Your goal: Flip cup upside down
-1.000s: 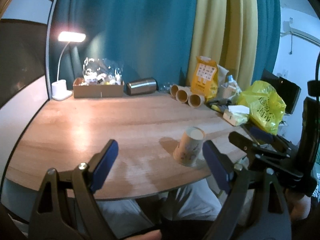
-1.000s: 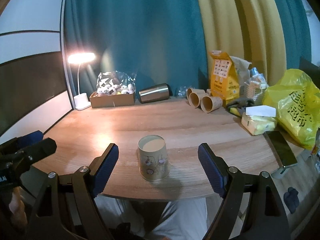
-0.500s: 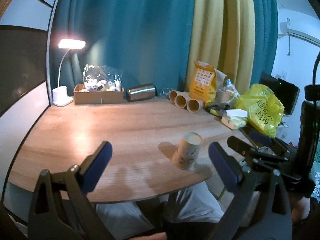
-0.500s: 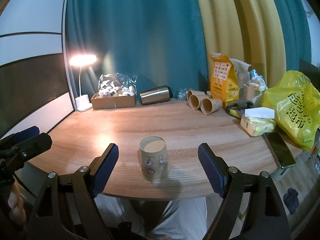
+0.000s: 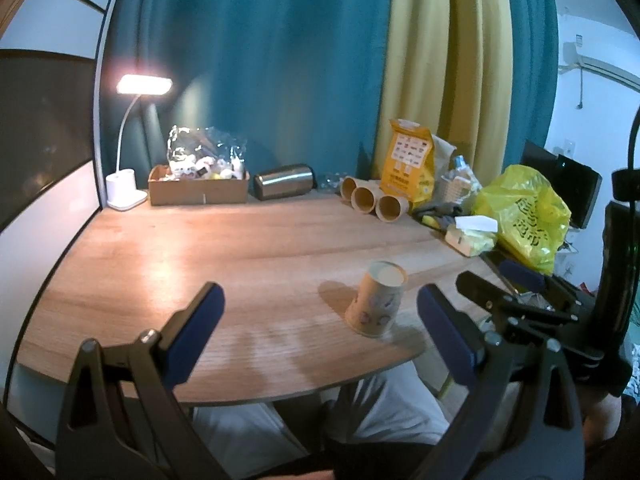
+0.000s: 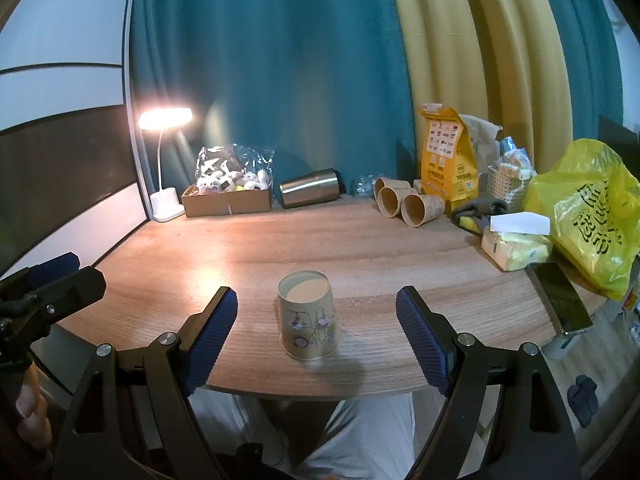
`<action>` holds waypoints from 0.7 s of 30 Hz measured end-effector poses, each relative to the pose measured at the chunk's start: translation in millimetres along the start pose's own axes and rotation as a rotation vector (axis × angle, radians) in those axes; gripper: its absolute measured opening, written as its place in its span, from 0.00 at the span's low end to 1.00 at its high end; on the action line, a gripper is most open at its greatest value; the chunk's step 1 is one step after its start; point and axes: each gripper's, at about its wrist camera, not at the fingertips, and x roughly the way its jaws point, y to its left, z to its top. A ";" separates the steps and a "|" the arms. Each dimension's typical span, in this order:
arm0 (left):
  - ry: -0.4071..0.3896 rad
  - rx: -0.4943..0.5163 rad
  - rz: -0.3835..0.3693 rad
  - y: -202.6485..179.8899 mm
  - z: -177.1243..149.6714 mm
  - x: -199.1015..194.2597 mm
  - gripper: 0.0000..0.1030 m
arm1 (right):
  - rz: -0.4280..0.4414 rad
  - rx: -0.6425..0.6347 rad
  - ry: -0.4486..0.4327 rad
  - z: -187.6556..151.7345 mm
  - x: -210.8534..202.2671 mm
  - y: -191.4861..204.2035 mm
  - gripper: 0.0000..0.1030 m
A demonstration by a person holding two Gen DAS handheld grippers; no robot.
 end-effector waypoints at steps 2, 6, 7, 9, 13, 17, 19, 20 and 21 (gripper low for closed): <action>0.001 -0.003 0.002 0.6 -0.6 0.6 0.95 | -0.002 -0.003 0.000 0.1 -0.1 0.1 0.82; 0.009 -0.017 0.015 2.6 -0.6 2.4 0.95 | -0.002 0.000 0.000 -0.2 0.5 0.3 0.82; 0.010 -0.019 0.017 3.5 -0.6 2.7 0.95 | -0.002 0.000 0.001 -0.2 0.6 0.0 0.82; 0.009 -0.019 0.015 4.2 -0.7 2.5 0.95 | -0.001 0.002 0.004 -0.4 0.9 -0.5 0.82; 0.011 -0.020 0.019 4.8 -0.3 3.2 0.95 | 0.001 0.000 0.005 -1.1 1.7 -0.2 0.82; 0.009 -0.021 0.022 5.5 -0.8 3.2 0.95 | 0.003 0.001 0.009 -2.3 2.3 -0.1 0.82; 0.008 -0.021 0.022 5.4 -0.8 3.2 0.95 | 0.002 0.000 0.008 -3.0 2.8 0.6 0.82; 0.007 -0.020 0.022 5.9 -0.9 2.8 0.95 | 0.002 0.000 0.008 -3.2 2.5 0.6 0.82; 0.007 -0.020 0.020 6.1 -1.0 3.0 0.95 | 0.002 0.000 0.008 -3.5 2.2 0.7 0.82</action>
